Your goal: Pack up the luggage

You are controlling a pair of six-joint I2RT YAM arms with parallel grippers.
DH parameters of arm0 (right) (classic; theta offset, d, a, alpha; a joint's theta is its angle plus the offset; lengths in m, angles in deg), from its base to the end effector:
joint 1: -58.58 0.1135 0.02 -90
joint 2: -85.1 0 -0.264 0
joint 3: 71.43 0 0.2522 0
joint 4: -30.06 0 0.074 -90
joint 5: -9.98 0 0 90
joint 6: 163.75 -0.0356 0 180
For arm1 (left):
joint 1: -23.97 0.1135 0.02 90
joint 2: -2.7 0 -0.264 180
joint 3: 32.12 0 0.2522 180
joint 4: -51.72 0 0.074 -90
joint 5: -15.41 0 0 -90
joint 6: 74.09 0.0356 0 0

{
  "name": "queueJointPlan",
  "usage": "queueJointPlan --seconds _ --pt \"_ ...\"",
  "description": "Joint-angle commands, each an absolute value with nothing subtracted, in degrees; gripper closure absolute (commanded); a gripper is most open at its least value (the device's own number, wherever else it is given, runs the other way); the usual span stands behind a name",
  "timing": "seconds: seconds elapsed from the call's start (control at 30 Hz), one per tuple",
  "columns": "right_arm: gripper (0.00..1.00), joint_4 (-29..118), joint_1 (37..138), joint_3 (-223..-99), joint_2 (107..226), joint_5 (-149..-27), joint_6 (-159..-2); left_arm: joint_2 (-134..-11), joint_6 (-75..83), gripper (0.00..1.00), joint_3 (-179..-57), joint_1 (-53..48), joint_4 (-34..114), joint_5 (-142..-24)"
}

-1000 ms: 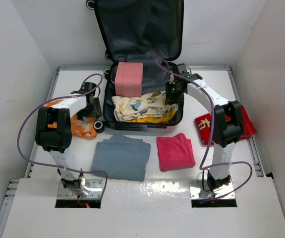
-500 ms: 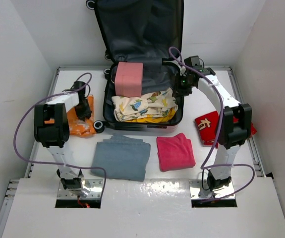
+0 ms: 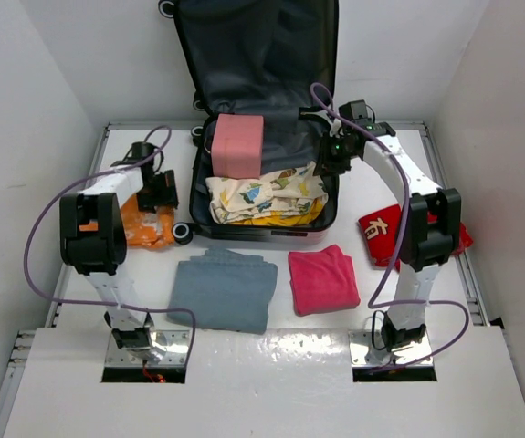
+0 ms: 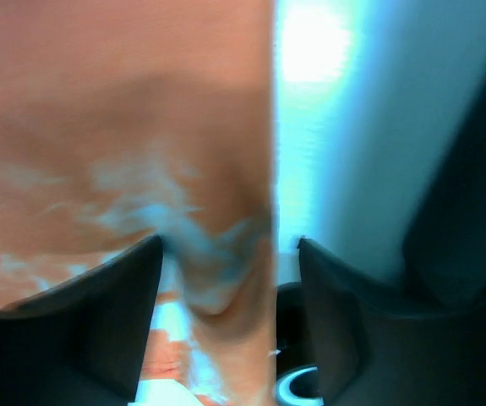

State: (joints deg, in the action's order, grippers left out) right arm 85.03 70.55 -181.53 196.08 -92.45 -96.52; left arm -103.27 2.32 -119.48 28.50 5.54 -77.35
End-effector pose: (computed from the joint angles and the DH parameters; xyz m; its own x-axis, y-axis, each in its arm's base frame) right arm 0.4169 0.0962 0.2661 -0.8706 0.2018 -0.4487 0.0176 0.9242 0.3815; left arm 0.3773 0.0282 0.1877 -0.8629 -0.3038 -0.4038 -0.2687 0.9526 -0.1424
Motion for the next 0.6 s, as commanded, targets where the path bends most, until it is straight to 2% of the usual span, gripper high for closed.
queueJointPlan --seconds 0.0,0.17,0.4,0.57 --pt "0.75 85.13 70.18 -184.59 197.25 -94.17 -97.39 -101.01 1.24 0.28 -122.16 24.07 7.38 -71.97" --pt "0.75 85.39 70.36 -184.25 197.16 -94.08 -97.57 -103.19 -0.7 0.2 -124.1 21.07 7.38 -69.14" --pt "0.75 85.57 69.92 -184.07 196.11 -93.12 -97.22 -110.4 -3.07 0.2 -126.12 20.54 5.36 -61.6" --pt "0.75 85.39 69.57 -183.54 195.67 -92.76 -97.22 -114.1 -3.08 0.2 -126.74 20.54 2.98 -60.96"
